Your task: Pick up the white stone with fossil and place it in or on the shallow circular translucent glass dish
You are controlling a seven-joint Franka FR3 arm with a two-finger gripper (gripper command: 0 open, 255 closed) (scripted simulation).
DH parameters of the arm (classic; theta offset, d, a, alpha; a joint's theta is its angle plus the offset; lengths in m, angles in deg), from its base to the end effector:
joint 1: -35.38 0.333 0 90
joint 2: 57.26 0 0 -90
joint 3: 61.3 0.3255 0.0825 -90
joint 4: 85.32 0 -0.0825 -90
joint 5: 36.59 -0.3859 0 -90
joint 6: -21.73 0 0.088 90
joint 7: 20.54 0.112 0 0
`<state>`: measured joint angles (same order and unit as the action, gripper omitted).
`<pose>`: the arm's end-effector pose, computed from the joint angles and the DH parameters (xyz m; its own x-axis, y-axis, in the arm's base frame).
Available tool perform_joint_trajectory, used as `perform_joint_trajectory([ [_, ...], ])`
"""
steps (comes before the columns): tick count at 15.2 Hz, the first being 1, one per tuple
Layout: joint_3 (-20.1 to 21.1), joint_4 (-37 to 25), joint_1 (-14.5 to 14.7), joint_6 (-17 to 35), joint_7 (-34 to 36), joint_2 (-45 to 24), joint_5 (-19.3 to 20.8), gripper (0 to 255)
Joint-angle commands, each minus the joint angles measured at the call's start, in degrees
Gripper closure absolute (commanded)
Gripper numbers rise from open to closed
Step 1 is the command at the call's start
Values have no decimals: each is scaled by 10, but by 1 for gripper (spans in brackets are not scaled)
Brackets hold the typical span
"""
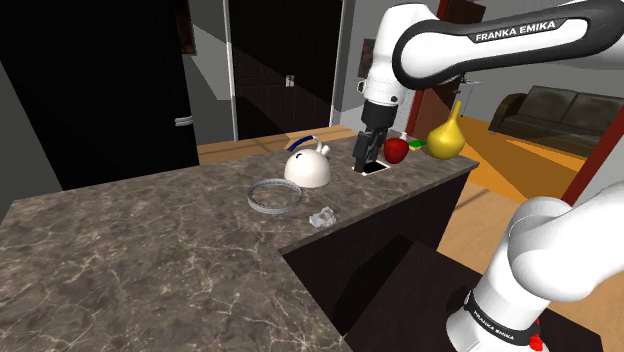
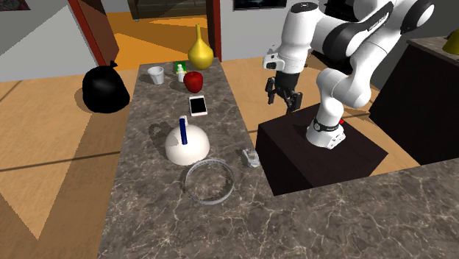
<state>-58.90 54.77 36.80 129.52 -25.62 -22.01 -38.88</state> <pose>0.3663 0.0294 0.5198 0.9893 0.1362 0.0522 0.1369 -0.9905 -0.0099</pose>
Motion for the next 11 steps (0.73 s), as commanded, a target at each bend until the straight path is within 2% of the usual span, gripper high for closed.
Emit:
perform_joint_trajectory([
  [1,0,10,6,39,-33,-30,15,0],
  [11,7,14,20,232,-155,-221,104,0],
])
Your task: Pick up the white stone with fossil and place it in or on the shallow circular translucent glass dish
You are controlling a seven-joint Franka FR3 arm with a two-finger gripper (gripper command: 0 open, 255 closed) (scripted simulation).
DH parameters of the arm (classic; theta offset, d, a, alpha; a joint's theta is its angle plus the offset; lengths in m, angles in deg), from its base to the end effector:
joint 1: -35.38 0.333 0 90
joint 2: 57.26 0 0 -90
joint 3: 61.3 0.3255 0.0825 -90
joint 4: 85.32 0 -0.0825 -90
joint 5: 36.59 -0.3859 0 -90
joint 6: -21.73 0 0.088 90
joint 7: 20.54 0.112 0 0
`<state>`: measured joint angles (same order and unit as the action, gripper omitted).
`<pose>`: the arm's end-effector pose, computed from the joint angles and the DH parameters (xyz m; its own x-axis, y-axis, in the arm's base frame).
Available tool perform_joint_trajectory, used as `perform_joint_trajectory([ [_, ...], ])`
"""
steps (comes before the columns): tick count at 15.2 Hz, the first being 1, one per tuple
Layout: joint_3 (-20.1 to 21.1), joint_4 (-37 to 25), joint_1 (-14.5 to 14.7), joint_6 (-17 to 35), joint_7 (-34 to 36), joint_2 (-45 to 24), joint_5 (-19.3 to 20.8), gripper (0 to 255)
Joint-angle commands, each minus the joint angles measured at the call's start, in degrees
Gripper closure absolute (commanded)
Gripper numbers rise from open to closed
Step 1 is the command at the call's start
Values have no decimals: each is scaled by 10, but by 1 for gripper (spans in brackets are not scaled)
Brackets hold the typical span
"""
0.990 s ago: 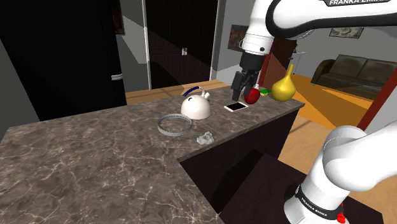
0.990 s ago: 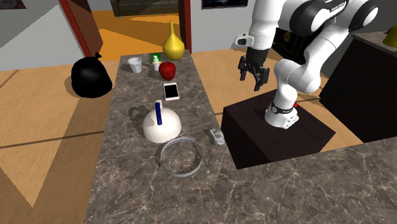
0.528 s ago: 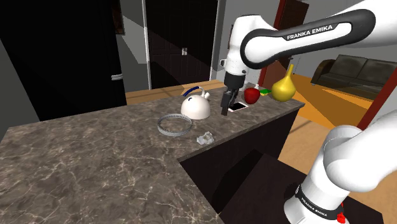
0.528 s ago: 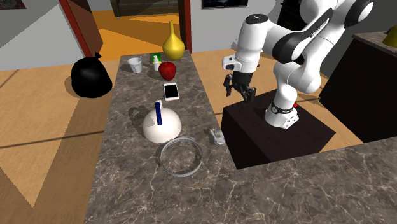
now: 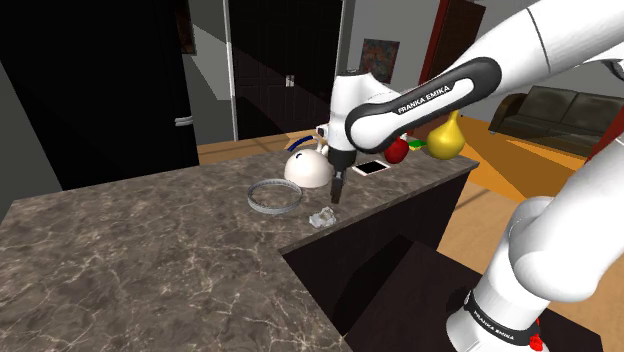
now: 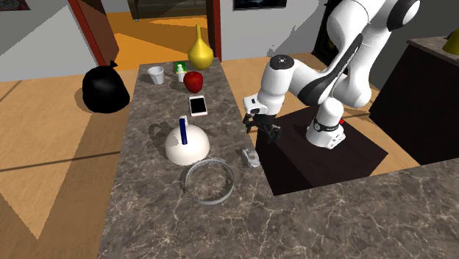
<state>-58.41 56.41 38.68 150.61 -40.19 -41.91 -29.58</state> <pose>0.4438 0.0443 0.3983 0.8657 0.5005 -0.0012 0.4972 -0.8596 0.1179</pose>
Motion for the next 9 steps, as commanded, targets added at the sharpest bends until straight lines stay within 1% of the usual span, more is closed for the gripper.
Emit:
perform_joint_trajectory([
  [1,4,-5,1,39,-18,-44,23,0],
  [2,5,-10,1,57,-26,-65,36,0],
  [3,5,-10,1,59,-27,-68,38,0],
  [9,3,4,-4,108,-18,-103,51,0],
])
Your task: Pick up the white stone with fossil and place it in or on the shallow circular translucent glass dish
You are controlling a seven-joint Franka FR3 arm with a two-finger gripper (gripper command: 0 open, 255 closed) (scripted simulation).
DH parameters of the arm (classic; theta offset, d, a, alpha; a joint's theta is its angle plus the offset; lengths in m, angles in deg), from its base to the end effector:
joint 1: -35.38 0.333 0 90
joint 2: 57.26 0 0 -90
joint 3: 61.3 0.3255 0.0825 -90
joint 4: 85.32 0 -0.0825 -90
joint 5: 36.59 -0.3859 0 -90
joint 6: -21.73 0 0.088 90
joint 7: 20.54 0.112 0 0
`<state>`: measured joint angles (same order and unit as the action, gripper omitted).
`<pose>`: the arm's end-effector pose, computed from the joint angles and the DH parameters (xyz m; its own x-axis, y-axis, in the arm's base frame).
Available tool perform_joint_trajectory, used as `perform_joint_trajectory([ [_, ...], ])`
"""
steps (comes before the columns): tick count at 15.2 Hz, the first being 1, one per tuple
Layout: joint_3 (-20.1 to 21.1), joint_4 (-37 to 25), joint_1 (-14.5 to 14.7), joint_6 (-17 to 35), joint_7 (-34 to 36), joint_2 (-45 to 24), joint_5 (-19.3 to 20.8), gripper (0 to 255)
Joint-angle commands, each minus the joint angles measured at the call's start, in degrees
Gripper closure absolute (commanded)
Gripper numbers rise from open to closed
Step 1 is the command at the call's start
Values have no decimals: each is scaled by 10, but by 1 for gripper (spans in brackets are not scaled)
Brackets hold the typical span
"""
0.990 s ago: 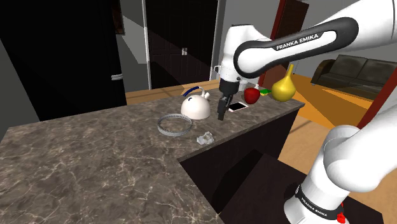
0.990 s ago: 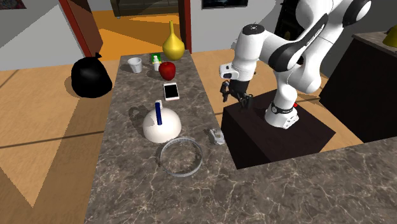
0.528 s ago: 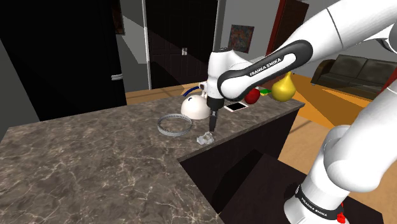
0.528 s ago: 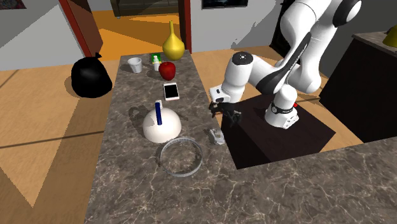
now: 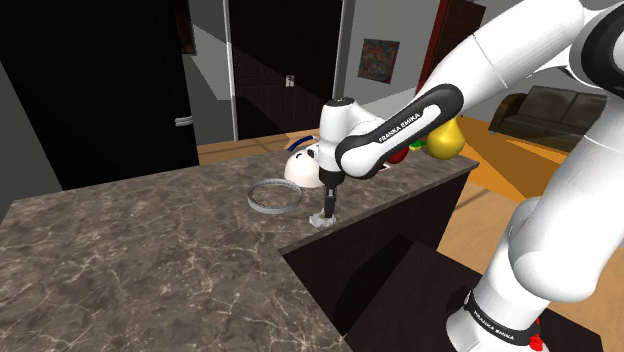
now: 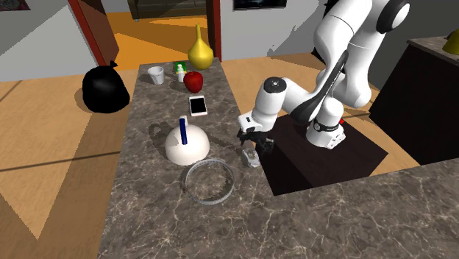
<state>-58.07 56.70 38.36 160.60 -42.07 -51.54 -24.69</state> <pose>0.4664 0.0491 0.3352 0.8043 0.5937 -0.0239 0.5901 -0.7934 0.1496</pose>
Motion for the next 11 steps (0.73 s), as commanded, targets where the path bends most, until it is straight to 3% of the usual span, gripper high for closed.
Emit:
perform_joint_trajectory([
  [1,-2,4,-3,21,3,-17,6,0],
  [9,-2,3,-3,21,3,-17,6,0],
  [10,-2,3,-3,21,3,-17,6,255],
  [11,-2,3,-3,21,3,-17,6,255],
])
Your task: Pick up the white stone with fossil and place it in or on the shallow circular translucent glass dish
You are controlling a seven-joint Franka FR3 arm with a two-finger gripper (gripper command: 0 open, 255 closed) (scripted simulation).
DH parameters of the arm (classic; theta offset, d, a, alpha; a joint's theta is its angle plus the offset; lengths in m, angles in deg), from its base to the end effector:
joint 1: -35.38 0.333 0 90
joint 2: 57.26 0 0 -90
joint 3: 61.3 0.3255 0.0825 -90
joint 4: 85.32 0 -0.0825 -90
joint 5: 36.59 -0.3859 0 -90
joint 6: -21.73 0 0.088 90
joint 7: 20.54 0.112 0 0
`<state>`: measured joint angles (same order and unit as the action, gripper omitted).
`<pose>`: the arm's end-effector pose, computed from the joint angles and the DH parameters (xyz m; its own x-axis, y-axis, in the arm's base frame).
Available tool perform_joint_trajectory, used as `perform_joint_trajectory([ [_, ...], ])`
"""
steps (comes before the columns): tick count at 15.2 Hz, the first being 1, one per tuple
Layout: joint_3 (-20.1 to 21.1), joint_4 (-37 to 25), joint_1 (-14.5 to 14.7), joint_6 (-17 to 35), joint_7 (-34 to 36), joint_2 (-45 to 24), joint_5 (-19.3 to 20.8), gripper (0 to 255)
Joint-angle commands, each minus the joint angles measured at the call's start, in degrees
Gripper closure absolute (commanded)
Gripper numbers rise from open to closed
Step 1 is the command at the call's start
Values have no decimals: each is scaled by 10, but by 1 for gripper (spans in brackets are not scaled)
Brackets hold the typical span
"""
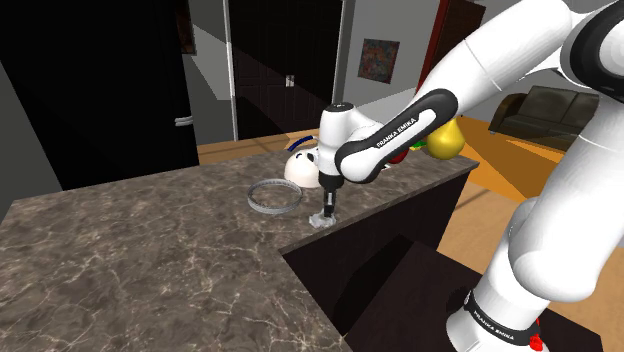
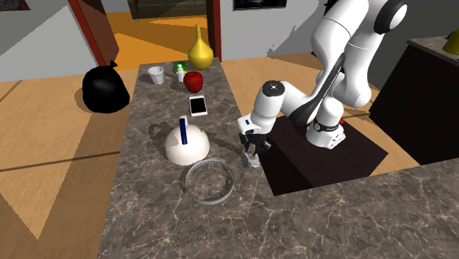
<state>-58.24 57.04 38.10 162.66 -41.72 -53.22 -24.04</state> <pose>0.4683 0.0468 0.3223 0.8043 0.5938 -0.0232 0.5900 -0.7933 0.1499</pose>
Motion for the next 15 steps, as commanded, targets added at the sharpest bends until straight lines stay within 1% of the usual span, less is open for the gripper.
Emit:
perform_joint_trajectory([
  [1,0,0,0,0,0,0,0,255],
  [8,0,0,0,0,0,0,0,255],
  [14,0,-15,3,-49,-15,34,-14,255],
  [15,0,-12,2,-40,-12,29,-12,255],
])
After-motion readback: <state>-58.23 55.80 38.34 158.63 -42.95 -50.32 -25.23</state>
